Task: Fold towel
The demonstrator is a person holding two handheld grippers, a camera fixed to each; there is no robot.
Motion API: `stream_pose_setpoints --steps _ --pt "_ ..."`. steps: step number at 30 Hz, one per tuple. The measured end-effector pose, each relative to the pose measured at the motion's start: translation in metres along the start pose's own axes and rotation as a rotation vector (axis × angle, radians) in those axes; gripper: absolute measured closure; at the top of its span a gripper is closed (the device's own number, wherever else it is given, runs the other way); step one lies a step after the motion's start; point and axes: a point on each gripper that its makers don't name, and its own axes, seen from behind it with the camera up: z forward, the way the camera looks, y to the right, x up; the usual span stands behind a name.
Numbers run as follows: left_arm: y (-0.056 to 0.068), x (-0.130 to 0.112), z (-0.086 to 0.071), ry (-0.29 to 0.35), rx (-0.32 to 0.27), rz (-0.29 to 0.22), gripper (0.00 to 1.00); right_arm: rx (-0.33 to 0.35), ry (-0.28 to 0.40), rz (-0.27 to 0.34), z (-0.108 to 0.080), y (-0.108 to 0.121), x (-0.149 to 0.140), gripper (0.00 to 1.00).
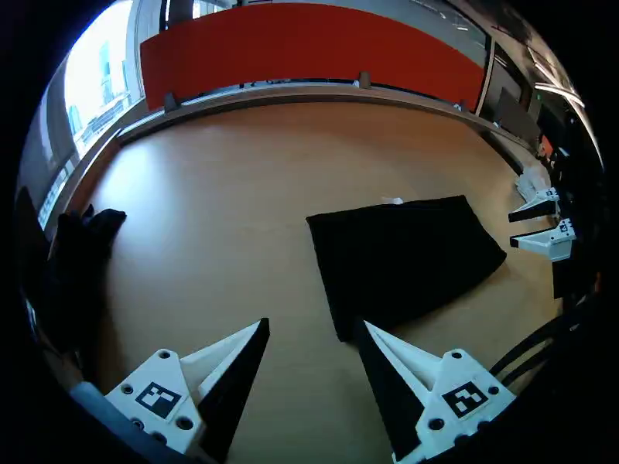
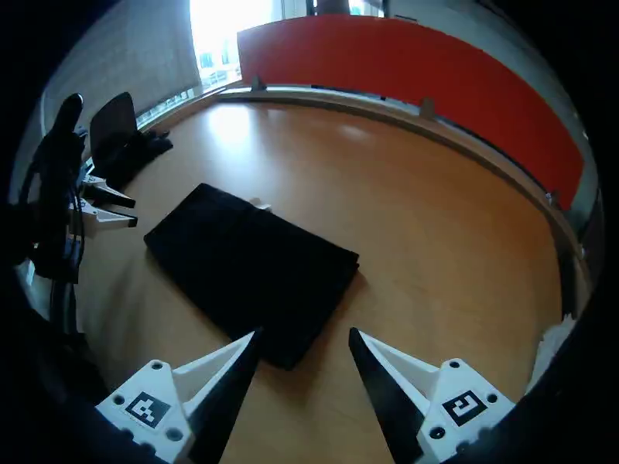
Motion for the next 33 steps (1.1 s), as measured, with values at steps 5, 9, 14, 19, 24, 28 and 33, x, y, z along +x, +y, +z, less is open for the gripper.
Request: stream_pose_setpoints --steps 5,9,14,19,24,28,33 --pt "-0.004 -0.007 -0.008 0.0 0.019 -0.016 0.21 0.012 -0.008 -0.023 -0.001 -0.001 -0.001 0.16" --pt "-0.01 -0.012 -0.014 0.002 0.038 -0.035 0.21 0.024 -0.012 -0.039 0.0 -0.003 -0.002 0.16" --pt "-0.013 -0.018 -0.021 0.001 0.052 -0.057 0.21 0.034 -0.022 -0.063 0.002 -0.005 -0.004 0.16" --pt "-0.016 -0.024 -0.027 -0.002 0.063 -0.07 0.21 0.041 -0.039 -0.09 0.004 -0.007 -0.01 0.16" --pt "-0.018 -0.033 -0.034 -0.008 0.077 -0.087 0.21 0.043 -0.064 -0.115 0.008 -0.008 -0.023 0.16" --pt "-0.022 -0.041 -0.041 -0.013 0.088 -0.106 0.21 0.053 -0.08 -0.129 0.011 -0.01 -0.033 0.22" --pt "-0.028 -0.051 -0.049 -0.021 0.099 -0.128 0.21 0.052 -0.089 -0.151 0.012 -0.008 -0.038 0.37"
